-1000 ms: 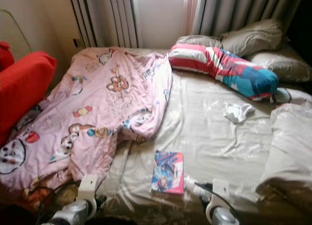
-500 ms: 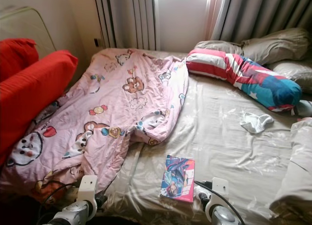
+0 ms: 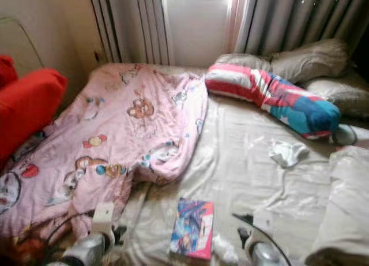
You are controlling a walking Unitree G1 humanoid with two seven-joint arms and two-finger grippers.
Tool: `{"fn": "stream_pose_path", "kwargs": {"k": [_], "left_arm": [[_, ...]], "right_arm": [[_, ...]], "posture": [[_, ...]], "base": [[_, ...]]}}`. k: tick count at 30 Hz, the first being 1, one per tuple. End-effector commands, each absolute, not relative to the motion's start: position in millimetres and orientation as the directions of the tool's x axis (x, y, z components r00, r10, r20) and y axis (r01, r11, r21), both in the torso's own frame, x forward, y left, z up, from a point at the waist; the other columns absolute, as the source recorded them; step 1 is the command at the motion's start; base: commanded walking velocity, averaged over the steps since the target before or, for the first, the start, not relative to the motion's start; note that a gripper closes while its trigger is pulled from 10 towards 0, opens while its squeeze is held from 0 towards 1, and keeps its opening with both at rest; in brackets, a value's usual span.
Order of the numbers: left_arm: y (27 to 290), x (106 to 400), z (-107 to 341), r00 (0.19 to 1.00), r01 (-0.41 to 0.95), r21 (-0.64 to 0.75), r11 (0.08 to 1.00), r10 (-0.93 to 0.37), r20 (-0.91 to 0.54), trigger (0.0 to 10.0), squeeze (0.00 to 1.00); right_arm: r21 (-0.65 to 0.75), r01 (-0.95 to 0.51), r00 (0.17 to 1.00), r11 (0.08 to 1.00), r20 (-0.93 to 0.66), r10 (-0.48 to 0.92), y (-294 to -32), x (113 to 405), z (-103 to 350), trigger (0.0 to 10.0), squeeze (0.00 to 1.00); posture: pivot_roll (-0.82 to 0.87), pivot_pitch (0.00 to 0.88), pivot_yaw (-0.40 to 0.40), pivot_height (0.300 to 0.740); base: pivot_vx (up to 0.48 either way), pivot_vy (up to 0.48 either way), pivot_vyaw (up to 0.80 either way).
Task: Clean up the room
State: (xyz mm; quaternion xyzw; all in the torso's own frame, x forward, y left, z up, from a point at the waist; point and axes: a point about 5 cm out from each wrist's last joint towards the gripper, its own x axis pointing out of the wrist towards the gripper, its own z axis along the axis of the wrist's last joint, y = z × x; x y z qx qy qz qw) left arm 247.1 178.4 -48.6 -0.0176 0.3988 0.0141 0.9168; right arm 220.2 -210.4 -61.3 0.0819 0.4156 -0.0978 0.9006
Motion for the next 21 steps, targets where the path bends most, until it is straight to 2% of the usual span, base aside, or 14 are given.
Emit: {"fn": "stream_pose_path", "kwargs": {"k": [1, 17, 18, 20, 21], "left_arm": [[179.9, 245.5, -49.3, 0.694, -0.068, -0.022, 0.997, 0.031, -0.719, 10.0, 0.0], [178.8, 251.8, -37.7, 0.835, -0.102, -0.063, 0.993, 0.051, -0.549, 10.0, 0.0], [179.6, 252.0, -36.9, 0.841, -0.101, -0.044, 0.994, 0.061, -0.538, 10.0, 0.0], [179.8, 251.9, -36.8, 0.843, -0.1, -0.039, 0.994, 0.064, -0.535, 10.0, 0.0], [203.0, 288.1, 1.6, 0.924, -0.096, -0.04, 0.995, 0.074, -0.374, 10.0, 0.0]], "right_arm": [[0.085, 0.275, 0.65, 0.958, -0.75, -0.12, -210.5, 220.8, -60.6, 10.0, 0.0], [0.14, 0.308, 0.783, 0.941, -0.599, -0.167, -214.5, 226.2, -50.3, 10.0, 0.0], [0.116, 0.274, 0.828, 0.955, -0.534, -0.172, -221.0, 252.7, -30.0, 10.0, 0.0], [0.109, 0.265, 0.84, 0.958, -0.514, -0.174, -222.7, 259.7, -24.0, 10.0, 0.0], [0.112, 0.265, 0.859, 0.958, -0.479, -0.182, -225.5, 265.2, -17.8, 10.0, 0.0]], "posture": [[0.01, 0.0, -0.016, 0.74], [-0.03, 0.0, -0.019, 0.74], [-0.04, 0.0, -0.017, 0.74], [-0.04, 0.0, -0.017, 0.74], [-0.05, 0.0, -0.02, 0.74]], "base": [[0.0, 0.0, 0.0], [0.0, 0.0, 0.0], [0.0, 0.0, 0.0], [0.0, 0.0, 0.0], [0.0, 0.0, 0.0]]}}
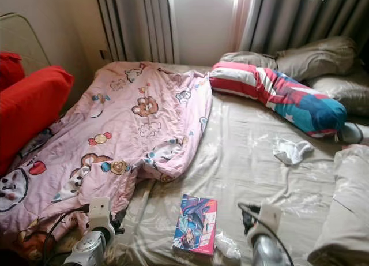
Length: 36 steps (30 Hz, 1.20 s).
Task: Clean up the room
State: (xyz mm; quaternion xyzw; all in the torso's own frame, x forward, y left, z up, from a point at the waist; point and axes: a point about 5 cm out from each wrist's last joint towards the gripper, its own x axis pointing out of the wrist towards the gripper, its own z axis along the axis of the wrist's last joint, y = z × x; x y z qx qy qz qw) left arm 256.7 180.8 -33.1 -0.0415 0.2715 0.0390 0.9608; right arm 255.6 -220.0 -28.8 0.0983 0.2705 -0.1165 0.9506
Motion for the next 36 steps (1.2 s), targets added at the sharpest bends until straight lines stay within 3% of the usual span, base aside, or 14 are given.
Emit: {"fn": "stream_pose_path", "kwargs": {"k": [1, 5, 12, 15, 16, 27, 36], "left_arm": [[203.0, 288.1, 1.6, 0.924, -0.096, -0.04, 0.995, 0.074, -0.374, 10.0, 0.0], [212.3, 302.3, 23.9, 0.964, -0.069, -0.025, 0.997, 0.06, -0.259, 10.0, 0.0], [225.2, 287.5, 17.7, 0.966, -0.126, 0.003, 0.992, 0.124, -0.226, 10.0, 0.0], [226.0, 283.5, 15.8, 0.969, -0.119, -0.005, 0.993, 0.115, -0.221, 10.0, 0.0], [224.5, 278.2, 13.0, 0.973, -0.102, -0.007, 0.995, 0.098, -0.211, 10.0, 0.0], [223.3, 259.8, 9.5, 0.986, -0.083, -0.004, 0.997, 0.082, -0.148, 10.0, 0.0], [234.4, 247.8, 9.9, 0.987, -0.087, 0.006, 0.996, 0.087, -0.134, 10.0, 0.0]], "right_arm": [[0.112, 0.265, 0.859, 0.958, -0.479, -0.182, -225.5, 265.2, -17.8, 10.0, 0.0], [0.104, 0.244, 0.887, 0.964, -0.427, -0.178, -226.8, 268.9, -11.5, 10.0, 0.0], [0.069, 0.188, 0.919, 0.98, -0.365, -0.151, -227.4, 261.3, -11.6, 10.0, 0.0], [0.061, 0.173, 0.93, 0.983, -0.339, -0.143, -228.2, 258.6, -10.8, 10.0, 0.0], [-0.001, 0.118, 0.944, 0.993, -0.311, -0.113, -226.6, 255.9, -9.8, 10.0, 0.0], [-0.015, 0.019, 0.983, 1.0, -0.181, -0.021, -210.0, 246.7, -4.0, 10.0, 0.0], [0.026, 0.047, 0.984, 0.999, -0.172, -0.042, -195.1, 226.5, -13.5, 10.0, 0.0]], "posture": [[-0.05, 0.0, -0.02, 0.74], [-0.05, 0.0, -0.026, 0.74], [-0.05, 0.0, -0.028, 0.74], [-0.05, 0.0, -0.024, 0.74], [-0.06, 0.0, -0.016, 0.74], [-0.03, 0.0, -0.045, 0.74], [-0.02, 0.0, -0.029, 0.74]], "base": [[0.0, 0.0, 0.0], [0.0, 0.0, 0.0], [0.0, 0.0, 0.0], [0.0, 0.0, 0.0], [0.0, 0.0, 0.0], [0.0, 0.0, 0.0], [0.0, 0.0, 0.0]]}}
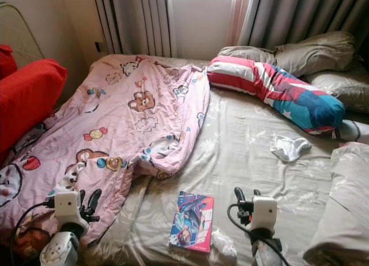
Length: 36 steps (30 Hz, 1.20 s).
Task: Clean up the room
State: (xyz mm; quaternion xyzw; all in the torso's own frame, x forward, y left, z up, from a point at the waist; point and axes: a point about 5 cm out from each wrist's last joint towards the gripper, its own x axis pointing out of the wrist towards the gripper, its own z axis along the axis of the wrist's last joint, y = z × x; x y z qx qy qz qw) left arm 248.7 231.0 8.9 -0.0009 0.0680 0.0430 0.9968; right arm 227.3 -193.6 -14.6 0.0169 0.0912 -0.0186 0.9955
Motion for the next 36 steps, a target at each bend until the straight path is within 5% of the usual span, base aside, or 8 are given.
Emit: {"fn": "stream_pose_path", "kwargs": {"k": [1, 14, 29, 36], "left_arm": [[234.0, 248.6, 11.0, 0.988, -0.084, 0.005, 0.996, 0.083, -0.131, 10.0, 0.0], [238.0, 252.0, 11.9, 0.984, -0.066, 0.002, 0.998, 0.065, -0.167, 10.0, 0.0], [250.9, 246.6, 11.5, 0.976, -0.129, -0.021, 0.991, 0.123, -0.18, 10.0, 0.0], [249.7, 243.3, 6.6, 0.971, -0.119, -0.016, 0.993, 0.113, -0.21, 10.0, 0.0]], "right_arm": [[0.029, 0.051, 0.983, 0.998, -0.175, -0.045, -194.4, 224.9, -14.5, 10.0, 0.0], [-0.002, 0.131, 0.954, 0.991, -0.273, -0.127, -208.0, 217.7, -24.2, 10.0, 0.0], [0.012, 0.037, 0.956, 0.999, -0.292, -0.032, -189.1, 228.1, -23.9, 10.0, 0.0], [0.022, 0.137, 0.948, 0.99, -0.293, -0.125, -205.7, 226.6, -23.7, 10.0, 0.0]], "posture": [[-0.01, 0.0, -0.027, 0.74], [-0.02, 0.017, -0.008, 0.74], [0.01, 0.0, -0.012, 0.645], [-0.02, 0.0, 0.011, 0.645]], "base": [[0.0, 0.0, 0.0], [0.0, 0.0, 0.0], [0.0, 0.0, 0.0], [0.0, 0.0, 0.0]]}}
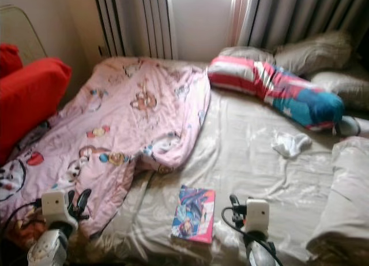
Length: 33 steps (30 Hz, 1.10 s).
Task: Clean up the room
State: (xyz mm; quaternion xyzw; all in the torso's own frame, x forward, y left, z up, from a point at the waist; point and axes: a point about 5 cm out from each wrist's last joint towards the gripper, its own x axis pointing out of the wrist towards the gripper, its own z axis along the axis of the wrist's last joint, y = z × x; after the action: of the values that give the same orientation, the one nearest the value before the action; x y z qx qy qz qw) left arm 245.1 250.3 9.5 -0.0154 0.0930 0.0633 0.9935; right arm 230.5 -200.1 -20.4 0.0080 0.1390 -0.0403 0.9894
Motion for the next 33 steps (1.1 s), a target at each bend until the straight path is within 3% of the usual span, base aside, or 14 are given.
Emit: {"fn": "stream_pose_path", "kwargs": {"k": [1, 22, 33], "left_arm": [[249.8, 243.8, 6.5, 0.971, -0.117, -0.016, 0.993, 0.111, -0.213, 10.0, 0.0], [245.0, 255.5, 9.4, 0.97, -0.111, -0.055, 0.992, 0.096, -0.222, 10.0, 0.0], [248.8, 258.4, 12.0, 0.97, -0.096, -0.04, 0.995, 0.084, -0.229, 10.0, 0.0]], "right_arm": [[0.027, 0.152, 0.945, 0.988, -0.296, -0.138, -207.1, 225.5, -24.3, 10.0, 0.0], [0.018, 0.176, 0.907, 0.984, -0.392, -0.155, -213.7, 210.7, -38.7, 10.0, 0.0], [0.075, 0.187, 0.911, 0.98, -0.385, -0.144, -203.0, 217.5, -37.5, 10.0, 0.0]], "posture": [[-0.02, 0.0, 0.009, 0.645], [-0.02, 0.0, -0.001, 0.645], [-0.02, 0.0, 0.015, 0.645]], "base": [[0.0, 0.0, 0.0], [0.0, 0.0, 0.0], [0.0, 0.0, 0.63]]}}
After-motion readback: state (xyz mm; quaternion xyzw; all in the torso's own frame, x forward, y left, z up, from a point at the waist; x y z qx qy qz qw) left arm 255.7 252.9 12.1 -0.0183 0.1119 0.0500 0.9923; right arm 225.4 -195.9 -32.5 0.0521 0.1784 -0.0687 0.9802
